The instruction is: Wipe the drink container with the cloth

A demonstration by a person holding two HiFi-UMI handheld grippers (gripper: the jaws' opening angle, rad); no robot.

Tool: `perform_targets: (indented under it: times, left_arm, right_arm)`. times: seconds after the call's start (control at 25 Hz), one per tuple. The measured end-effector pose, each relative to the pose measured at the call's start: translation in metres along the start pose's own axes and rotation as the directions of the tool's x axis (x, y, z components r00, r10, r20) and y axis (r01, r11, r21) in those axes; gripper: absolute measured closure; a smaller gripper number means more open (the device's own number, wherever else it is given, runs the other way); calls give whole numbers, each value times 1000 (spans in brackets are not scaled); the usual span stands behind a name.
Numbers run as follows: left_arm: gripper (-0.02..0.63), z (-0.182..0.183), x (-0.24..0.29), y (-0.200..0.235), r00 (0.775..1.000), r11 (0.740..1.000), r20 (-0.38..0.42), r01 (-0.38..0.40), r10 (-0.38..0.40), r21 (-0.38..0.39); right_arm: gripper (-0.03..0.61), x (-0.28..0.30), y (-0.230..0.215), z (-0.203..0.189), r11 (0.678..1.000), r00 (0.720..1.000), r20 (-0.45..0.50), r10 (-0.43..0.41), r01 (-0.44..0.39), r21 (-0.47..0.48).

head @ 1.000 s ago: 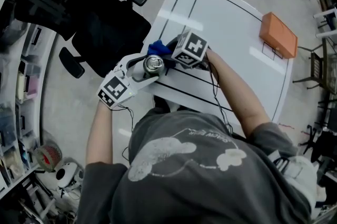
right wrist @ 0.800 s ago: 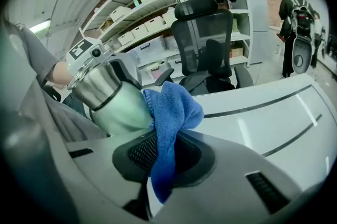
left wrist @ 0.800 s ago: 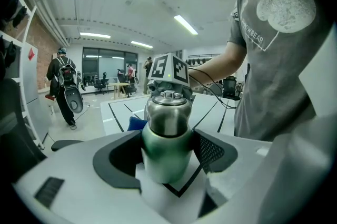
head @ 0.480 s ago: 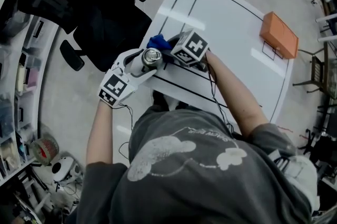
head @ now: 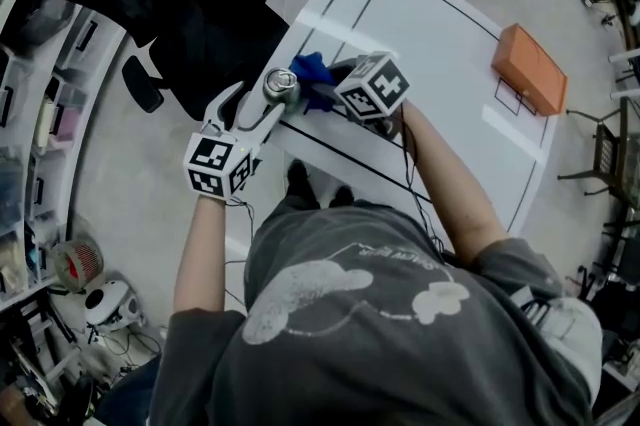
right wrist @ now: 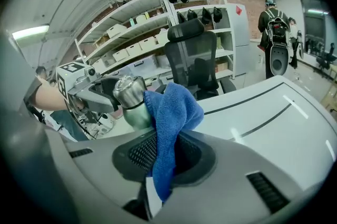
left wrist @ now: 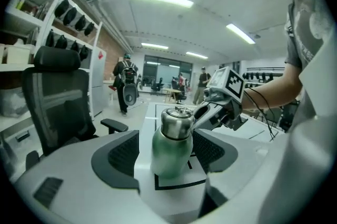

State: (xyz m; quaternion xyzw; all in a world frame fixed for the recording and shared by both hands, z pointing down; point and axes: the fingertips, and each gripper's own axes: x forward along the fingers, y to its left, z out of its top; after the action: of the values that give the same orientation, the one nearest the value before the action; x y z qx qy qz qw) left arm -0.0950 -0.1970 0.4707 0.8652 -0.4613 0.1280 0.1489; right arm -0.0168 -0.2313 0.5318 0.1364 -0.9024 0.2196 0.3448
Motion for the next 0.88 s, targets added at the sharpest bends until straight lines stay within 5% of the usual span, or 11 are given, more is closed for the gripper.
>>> perform_targets:
  times: [0.2,0.48,0.64,0.88]
  left_arm:
    - [287,-4,5,-14,987,985,-6,-161,161,-69]
    - [281,-8,18,-10,924,919,-26,-381,381,-100]
    - [285,-10,27,-7,912,904,-41,-410,408,-123]
    - [302,-10,32,-7,918,914,-16,-396,396,-89]
  right_arm:
    - [520,-18,8,2,1000,999,44,-17,17,-4]
    - [520,-41,12,-9,999,996,70,-54,54,4]
    - [520,-52,11,-15,998,995,67,-68,67,15]
    - [520,-60,9,-7,996,992,87,-90,90,6]
